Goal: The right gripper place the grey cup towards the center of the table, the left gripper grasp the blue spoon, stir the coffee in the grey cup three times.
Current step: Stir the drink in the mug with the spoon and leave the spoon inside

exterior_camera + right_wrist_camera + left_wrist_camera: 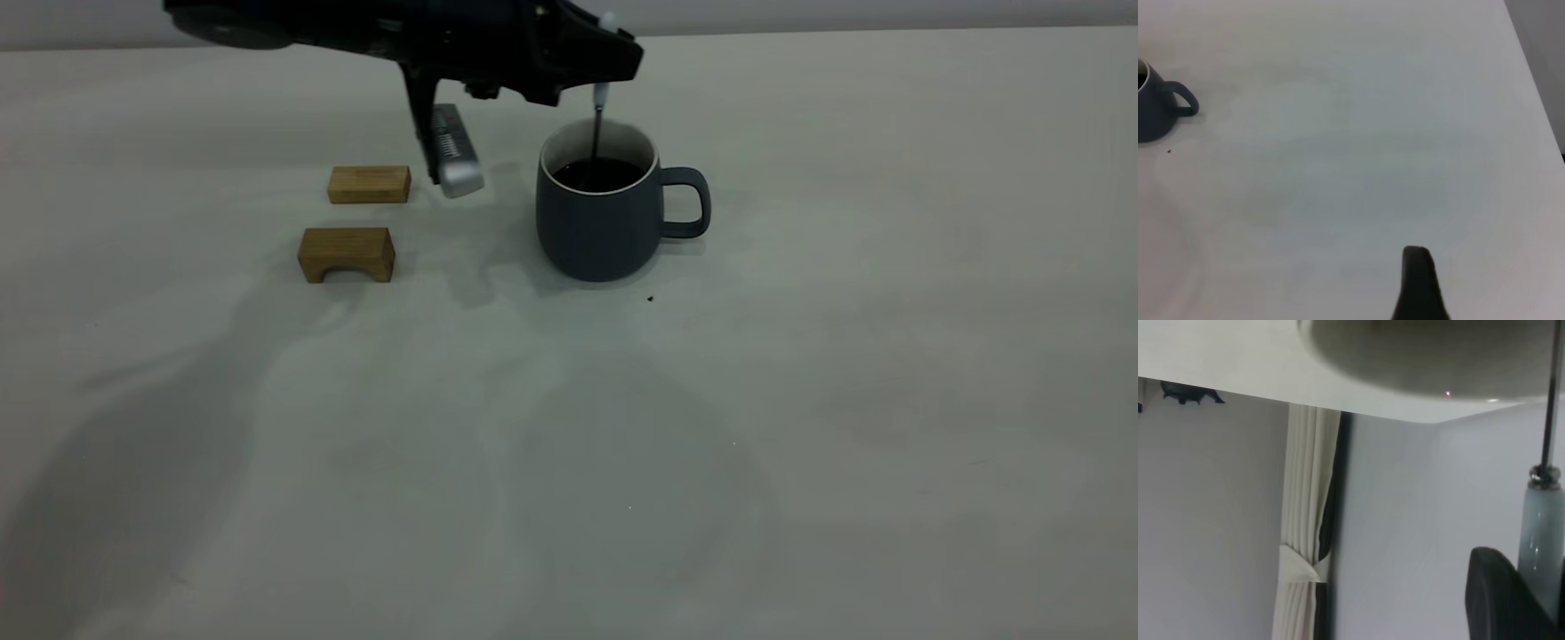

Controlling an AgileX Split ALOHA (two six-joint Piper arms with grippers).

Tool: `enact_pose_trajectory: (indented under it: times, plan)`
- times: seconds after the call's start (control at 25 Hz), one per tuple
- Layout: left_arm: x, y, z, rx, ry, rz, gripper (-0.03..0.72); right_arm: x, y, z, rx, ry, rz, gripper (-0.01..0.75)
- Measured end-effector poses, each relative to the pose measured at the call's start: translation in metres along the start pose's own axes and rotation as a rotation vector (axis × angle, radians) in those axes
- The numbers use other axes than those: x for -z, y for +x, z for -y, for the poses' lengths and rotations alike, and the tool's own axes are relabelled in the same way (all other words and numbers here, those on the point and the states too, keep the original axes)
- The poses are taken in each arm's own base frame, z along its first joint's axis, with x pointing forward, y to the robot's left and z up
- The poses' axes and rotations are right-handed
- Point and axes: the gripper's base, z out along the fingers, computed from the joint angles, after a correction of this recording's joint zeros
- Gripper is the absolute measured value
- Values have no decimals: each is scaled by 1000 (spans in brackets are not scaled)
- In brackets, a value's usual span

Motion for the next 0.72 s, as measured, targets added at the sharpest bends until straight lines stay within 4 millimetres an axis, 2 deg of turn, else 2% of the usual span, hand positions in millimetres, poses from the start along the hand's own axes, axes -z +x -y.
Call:
enact_pose_trajectory:
  times: [0.2,0.44,0.72]
  plan:
    - [-11,-1,-7,-13,-32,3,124,0,0,0,0,0,0,592]
    - [-10,2,-18,-39,-146,-41,124,0,0,0,0,0,-1,592]
    - [3,-5,-2,-32,-89,-16,124,0,0,0,0,0,-1,592]
